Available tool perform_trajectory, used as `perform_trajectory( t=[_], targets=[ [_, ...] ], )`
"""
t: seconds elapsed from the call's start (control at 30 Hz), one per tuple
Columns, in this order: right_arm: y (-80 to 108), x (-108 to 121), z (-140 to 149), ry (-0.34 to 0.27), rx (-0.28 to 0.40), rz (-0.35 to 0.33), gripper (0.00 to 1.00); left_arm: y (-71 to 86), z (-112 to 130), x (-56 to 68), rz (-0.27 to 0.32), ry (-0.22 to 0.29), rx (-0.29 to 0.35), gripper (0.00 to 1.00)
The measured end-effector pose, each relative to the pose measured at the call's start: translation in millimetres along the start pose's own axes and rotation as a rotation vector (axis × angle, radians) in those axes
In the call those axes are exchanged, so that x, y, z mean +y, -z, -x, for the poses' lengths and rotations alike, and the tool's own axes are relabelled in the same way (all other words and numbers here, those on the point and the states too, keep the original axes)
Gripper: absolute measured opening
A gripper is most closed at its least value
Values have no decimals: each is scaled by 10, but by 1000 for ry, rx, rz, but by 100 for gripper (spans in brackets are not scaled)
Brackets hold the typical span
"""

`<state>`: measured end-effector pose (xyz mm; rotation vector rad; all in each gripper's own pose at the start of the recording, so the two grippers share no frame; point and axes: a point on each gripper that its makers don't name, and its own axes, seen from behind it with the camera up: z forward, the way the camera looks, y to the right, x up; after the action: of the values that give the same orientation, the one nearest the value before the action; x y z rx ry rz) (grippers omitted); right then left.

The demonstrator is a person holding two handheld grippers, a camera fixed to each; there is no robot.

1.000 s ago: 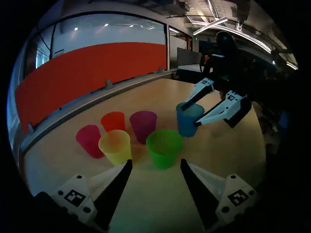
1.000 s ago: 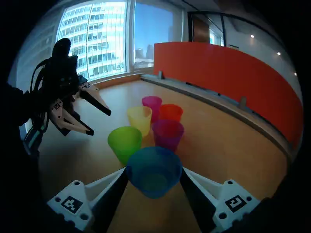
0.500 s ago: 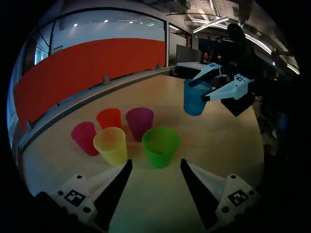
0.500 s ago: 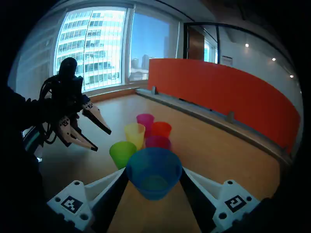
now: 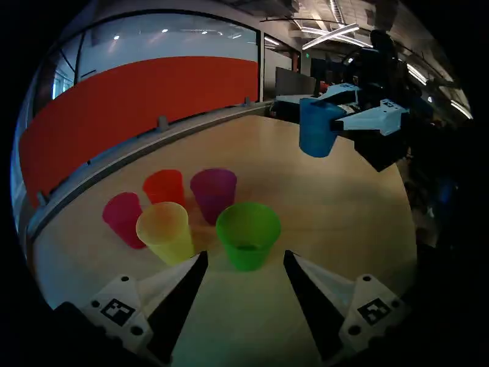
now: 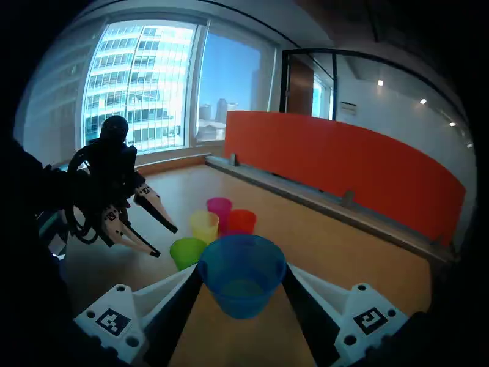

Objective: Pour water

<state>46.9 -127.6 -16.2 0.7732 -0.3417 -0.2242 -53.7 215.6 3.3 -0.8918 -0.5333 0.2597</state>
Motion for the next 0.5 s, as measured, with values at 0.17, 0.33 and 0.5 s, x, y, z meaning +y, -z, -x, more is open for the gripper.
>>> perform_trajectory(
  t=[0.17,0.33,0.5],
  targets=[
    [49,32,-18,1,5,6,91,-99,18,13,5,-3,-18,92],
    [75,55,-20,4,5,11,91,-209,0,35,12,-6,-27,92],
    [97,80,0,4,2,13,91,-308,-1,48,13,-14,-38,92]
  ],
)
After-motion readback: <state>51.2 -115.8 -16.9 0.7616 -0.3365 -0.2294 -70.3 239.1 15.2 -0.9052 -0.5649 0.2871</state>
